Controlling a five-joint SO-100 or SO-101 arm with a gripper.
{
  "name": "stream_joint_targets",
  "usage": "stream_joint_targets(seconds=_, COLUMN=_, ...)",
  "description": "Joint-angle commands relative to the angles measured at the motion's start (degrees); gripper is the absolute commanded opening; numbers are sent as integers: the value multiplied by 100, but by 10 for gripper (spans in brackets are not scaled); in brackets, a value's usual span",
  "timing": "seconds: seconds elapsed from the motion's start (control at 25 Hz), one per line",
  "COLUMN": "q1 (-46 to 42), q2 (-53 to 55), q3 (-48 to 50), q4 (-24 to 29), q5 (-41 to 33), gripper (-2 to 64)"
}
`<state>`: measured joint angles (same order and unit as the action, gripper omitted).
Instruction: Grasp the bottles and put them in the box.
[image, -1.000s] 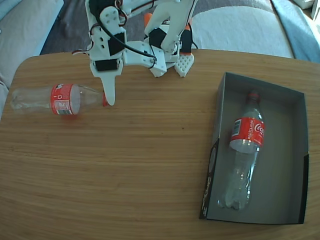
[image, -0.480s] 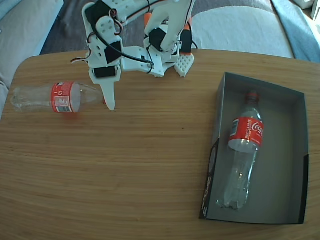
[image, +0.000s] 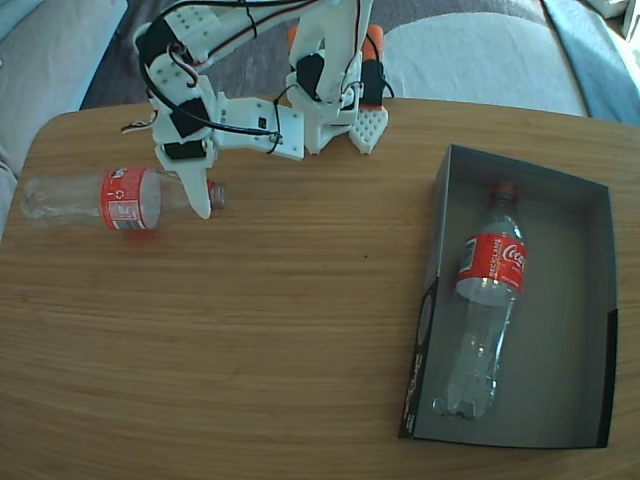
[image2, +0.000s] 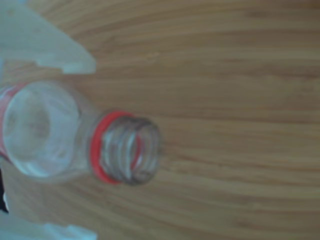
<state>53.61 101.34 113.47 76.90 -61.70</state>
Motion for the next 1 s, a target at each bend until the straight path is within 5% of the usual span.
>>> stream_joint_targets(seconds=0.0, q1=62, q2=-141, q3=-334, q4=-167, q5=-18, gripper=399)
stream_joint_targets(seconds=0.96, q1=18, q2=-1441, q3=-1362, q4=-571, q5=-492, gripper=392)
